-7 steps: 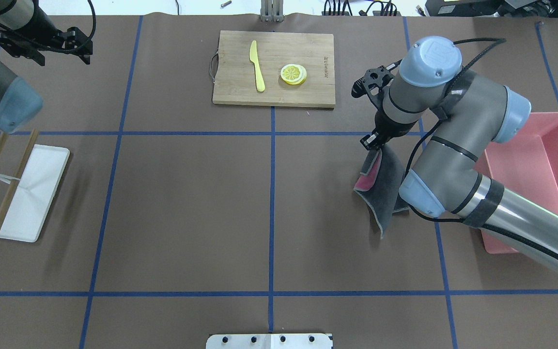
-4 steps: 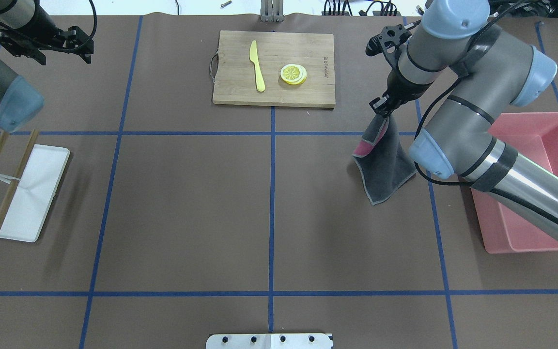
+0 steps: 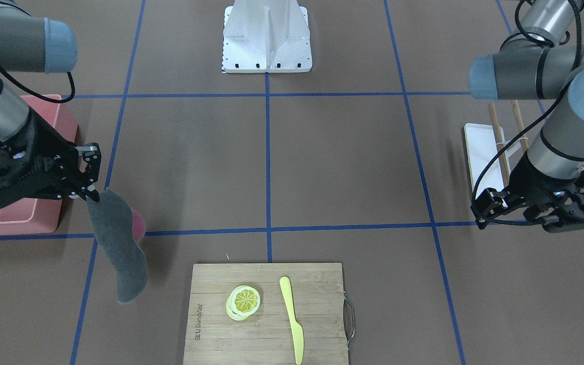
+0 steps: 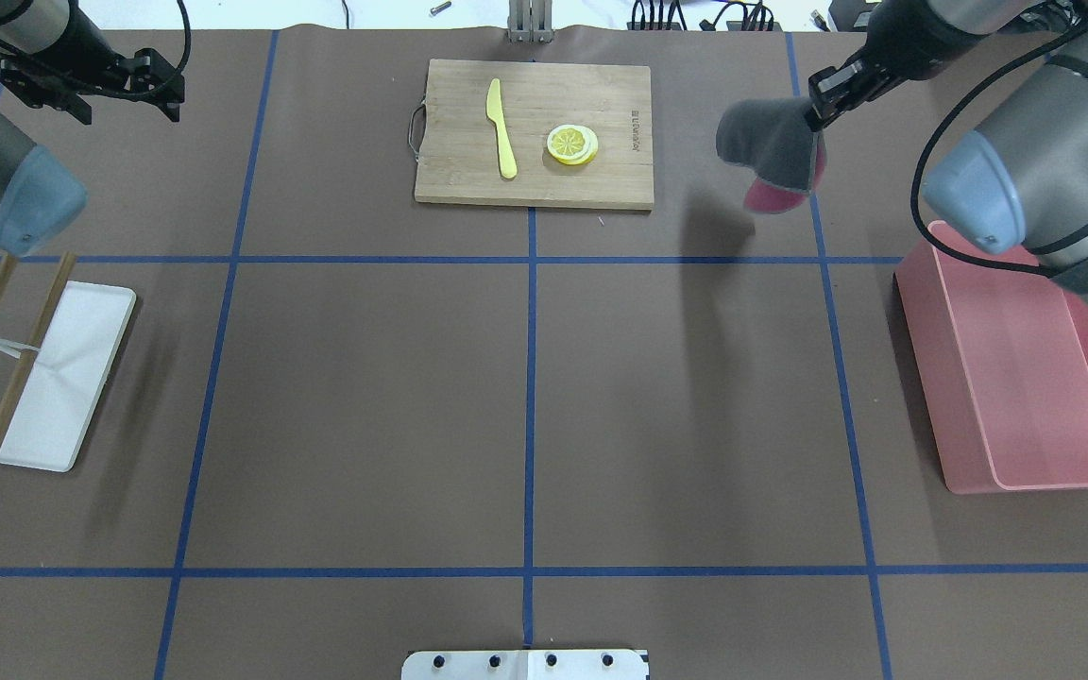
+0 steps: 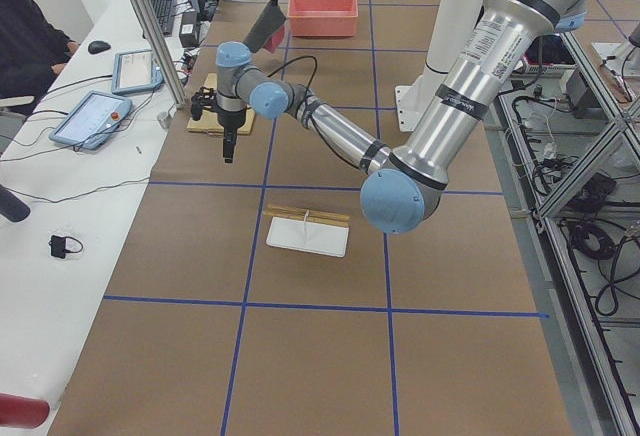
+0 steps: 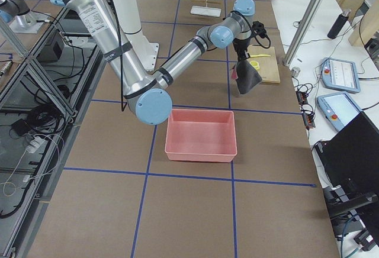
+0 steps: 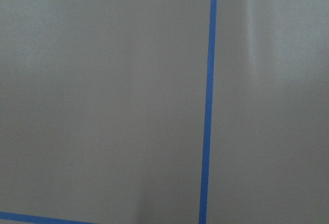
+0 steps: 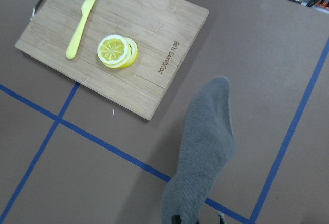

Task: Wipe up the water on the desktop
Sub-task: 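Carry the towel over the pink bin and release it with the right gripper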

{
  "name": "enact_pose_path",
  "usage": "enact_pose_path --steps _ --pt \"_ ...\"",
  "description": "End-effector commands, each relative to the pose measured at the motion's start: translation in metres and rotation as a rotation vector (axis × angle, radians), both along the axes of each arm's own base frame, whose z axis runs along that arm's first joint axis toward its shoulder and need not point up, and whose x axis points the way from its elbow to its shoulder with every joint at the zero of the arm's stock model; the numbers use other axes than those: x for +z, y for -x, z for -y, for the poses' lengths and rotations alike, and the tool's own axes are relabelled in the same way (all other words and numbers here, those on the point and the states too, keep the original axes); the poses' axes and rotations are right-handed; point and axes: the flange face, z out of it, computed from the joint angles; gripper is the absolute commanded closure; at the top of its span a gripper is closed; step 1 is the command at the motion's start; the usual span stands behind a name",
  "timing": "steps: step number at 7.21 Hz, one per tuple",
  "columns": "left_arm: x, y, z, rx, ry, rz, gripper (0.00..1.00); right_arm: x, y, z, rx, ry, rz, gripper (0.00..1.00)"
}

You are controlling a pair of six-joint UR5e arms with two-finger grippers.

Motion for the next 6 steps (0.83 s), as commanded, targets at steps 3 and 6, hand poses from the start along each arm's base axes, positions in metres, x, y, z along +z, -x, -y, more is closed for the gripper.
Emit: enact_pose_path --steps 3,6 --pt "-0.001 0.000 -0.001 0.002 0.000 -0.003 0.02 0.014 -0.163 -0.080 0.141 0.040 0.077 1.00" --pt "-0.003 0.001 -0.003 0.001 -0.004 -0.006 0.02 0.121 -0.213 -0.126 0.137 0.102 -0.012 1.00"
